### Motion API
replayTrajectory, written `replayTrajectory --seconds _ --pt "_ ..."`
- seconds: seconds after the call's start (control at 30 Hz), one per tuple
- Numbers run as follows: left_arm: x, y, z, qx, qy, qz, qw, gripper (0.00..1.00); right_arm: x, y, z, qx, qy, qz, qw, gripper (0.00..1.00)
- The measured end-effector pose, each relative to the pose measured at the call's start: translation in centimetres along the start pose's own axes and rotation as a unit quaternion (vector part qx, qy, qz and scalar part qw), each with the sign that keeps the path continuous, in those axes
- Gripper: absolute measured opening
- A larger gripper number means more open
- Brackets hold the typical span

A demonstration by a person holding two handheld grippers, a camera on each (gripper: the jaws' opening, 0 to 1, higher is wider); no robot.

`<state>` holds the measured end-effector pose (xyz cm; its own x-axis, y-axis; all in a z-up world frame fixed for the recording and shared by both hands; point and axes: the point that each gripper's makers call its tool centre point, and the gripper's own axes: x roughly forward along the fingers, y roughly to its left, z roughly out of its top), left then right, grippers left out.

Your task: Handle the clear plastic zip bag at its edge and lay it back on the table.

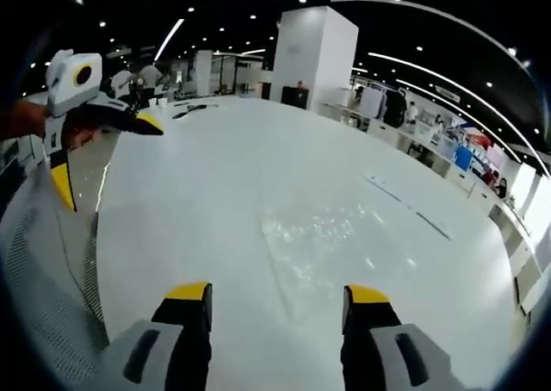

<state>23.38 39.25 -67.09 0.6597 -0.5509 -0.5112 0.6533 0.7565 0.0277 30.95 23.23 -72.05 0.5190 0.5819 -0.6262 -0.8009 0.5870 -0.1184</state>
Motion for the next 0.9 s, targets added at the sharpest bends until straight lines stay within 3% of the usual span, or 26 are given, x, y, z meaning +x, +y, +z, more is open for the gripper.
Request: replayTrajectory --seconds 0.5,0.9 --pt "0.6 -0.2 0.0 0.000 0.008 -0.005 1.0000 0.95 1.7 -0.4 -0.2 -0.018 0.028 0.018 0.9993 0.34" --pt "0.3 -0.2 -0.2 -0.006 0.012 -0.002 0.9999 0.95 3.4 -1.5 -1.3 -0.003 0.053 0.019 0.9984 0.28"
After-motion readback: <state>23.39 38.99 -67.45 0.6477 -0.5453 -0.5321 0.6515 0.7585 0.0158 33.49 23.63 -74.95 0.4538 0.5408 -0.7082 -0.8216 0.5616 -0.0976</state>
